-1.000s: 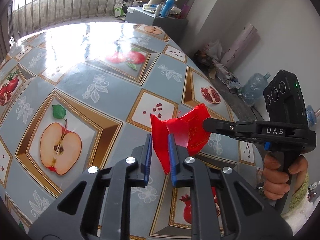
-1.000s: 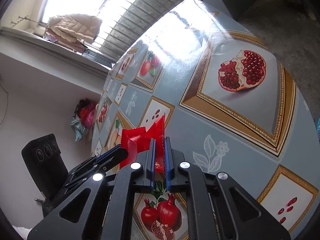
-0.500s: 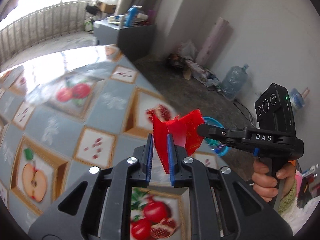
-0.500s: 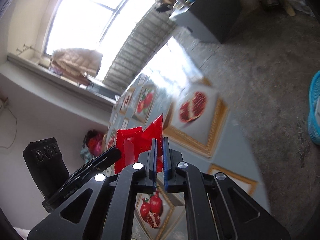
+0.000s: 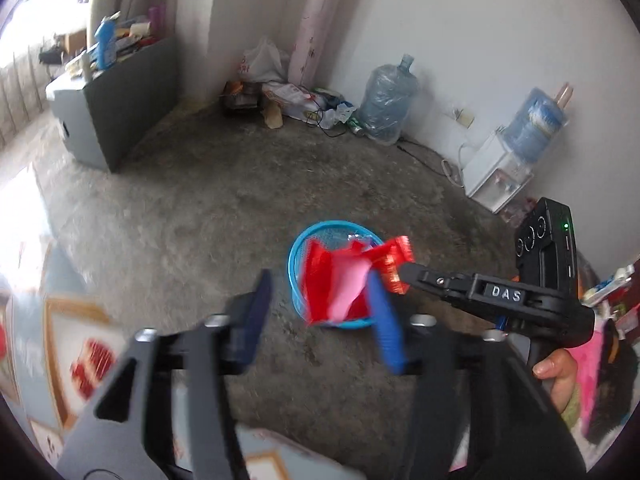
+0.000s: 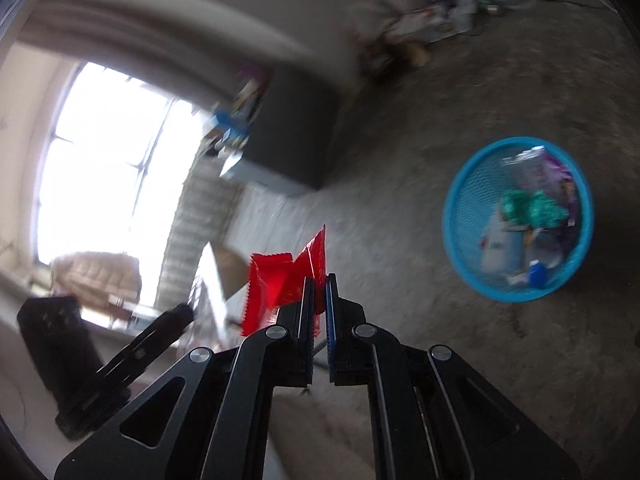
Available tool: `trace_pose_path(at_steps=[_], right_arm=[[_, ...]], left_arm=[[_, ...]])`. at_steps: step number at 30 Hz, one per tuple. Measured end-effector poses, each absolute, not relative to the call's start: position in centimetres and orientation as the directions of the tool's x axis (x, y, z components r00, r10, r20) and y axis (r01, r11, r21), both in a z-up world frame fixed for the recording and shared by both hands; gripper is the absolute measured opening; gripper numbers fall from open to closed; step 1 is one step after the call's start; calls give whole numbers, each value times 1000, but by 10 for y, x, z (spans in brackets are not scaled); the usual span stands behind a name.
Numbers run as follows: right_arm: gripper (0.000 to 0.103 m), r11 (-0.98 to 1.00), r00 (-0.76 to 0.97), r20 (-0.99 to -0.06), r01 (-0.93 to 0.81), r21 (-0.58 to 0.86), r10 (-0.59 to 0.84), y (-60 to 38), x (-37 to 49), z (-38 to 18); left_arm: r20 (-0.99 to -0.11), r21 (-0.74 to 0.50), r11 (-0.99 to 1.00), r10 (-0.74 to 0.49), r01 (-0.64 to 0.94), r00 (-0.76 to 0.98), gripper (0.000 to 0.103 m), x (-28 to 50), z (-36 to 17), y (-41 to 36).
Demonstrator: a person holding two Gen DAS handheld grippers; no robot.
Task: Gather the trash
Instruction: 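Carry the red wrapper over the blue wastebasket, then open both tools to drop the red wrapper into the wastebasket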
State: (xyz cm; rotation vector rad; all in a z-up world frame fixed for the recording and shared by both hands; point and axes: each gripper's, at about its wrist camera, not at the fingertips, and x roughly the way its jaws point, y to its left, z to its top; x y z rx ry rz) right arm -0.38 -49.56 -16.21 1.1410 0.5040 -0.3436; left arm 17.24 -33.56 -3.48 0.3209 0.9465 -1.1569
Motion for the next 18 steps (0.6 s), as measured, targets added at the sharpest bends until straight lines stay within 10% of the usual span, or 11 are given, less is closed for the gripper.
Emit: trace_pose_path(at_steps=[8,11,18], right_arm=[[12,142,710,-692,705,695,-132,-587,-8,-272],[49,86,653,-750,758,647,-106,-596,3,-317],[60,-61,622,-771,772,633,-133,-577,-20,-350]], left_arm=[[-793,-206,443,-598,873,117,68,171,-49,-331],[-795,-191,497,-584,846,163,75,180,-45,-308],[-762,-179,601,-585,779,276,83,195,-22,-239]])
